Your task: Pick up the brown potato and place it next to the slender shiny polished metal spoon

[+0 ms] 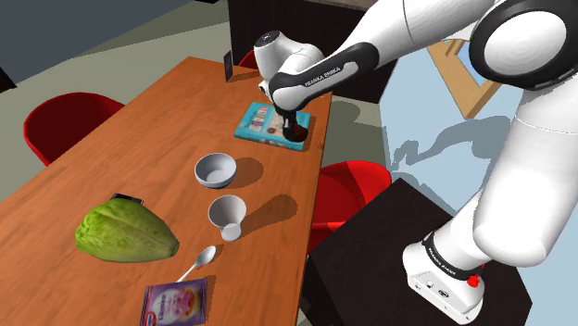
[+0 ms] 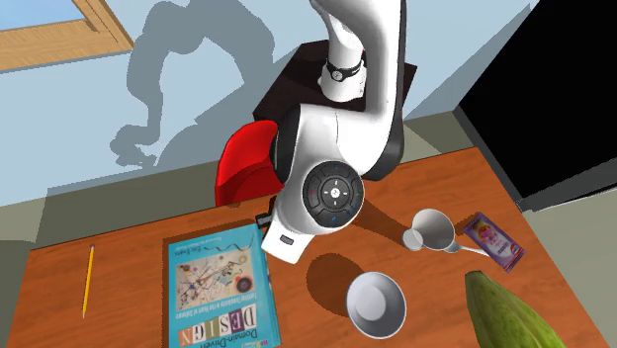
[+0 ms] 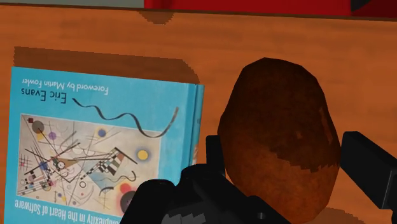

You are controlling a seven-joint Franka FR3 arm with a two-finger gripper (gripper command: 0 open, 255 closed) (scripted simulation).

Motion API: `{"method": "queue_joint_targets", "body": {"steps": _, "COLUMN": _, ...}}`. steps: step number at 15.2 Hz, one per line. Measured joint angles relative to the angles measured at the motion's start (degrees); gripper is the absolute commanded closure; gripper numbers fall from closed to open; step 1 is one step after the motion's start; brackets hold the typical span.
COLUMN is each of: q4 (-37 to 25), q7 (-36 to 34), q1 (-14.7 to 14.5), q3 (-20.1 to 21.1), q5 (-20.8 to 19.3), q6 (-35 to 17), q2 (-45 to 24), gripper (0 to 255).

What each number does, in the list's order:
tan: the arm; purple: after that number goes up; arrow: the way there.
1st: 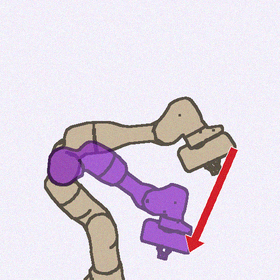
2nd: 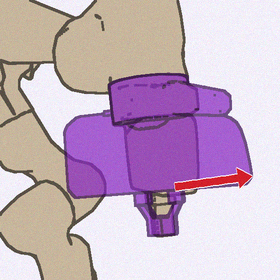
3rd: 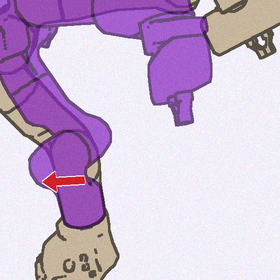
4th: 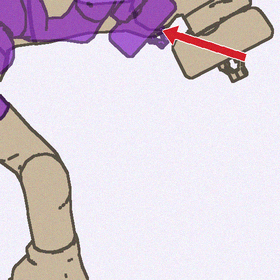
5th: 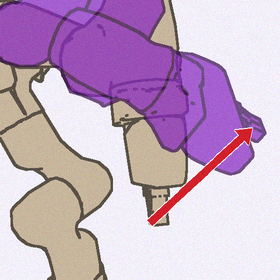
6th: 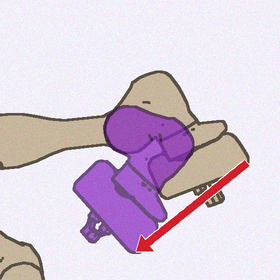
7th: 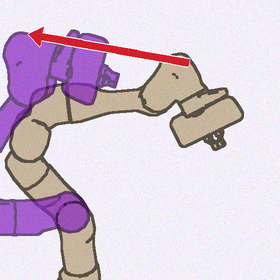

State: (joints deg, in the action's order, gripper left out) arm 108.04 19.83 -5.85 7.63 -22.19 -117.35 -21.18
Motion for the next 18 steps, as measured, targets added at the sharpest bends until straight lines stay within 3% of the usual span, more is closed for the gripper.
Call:
{"method": "queue_joint_targets", "body": {"steps": 10, "q4": 10.3, "q7": -9.6, "q1": -5.8, "q3": 4.7, "q5": 2.4, "q6": 0.3, "q2": 7.9, "gripper": 255}}
{"method": "queue_joint_targets", "body": {"steps": 18, "q4": 14.3, "q7": -18.7, "q1": -11.5, "q3": 9.5, "q5": 5.2, "q6": 1.4, "q2": 10.7, "gripper": 255}}
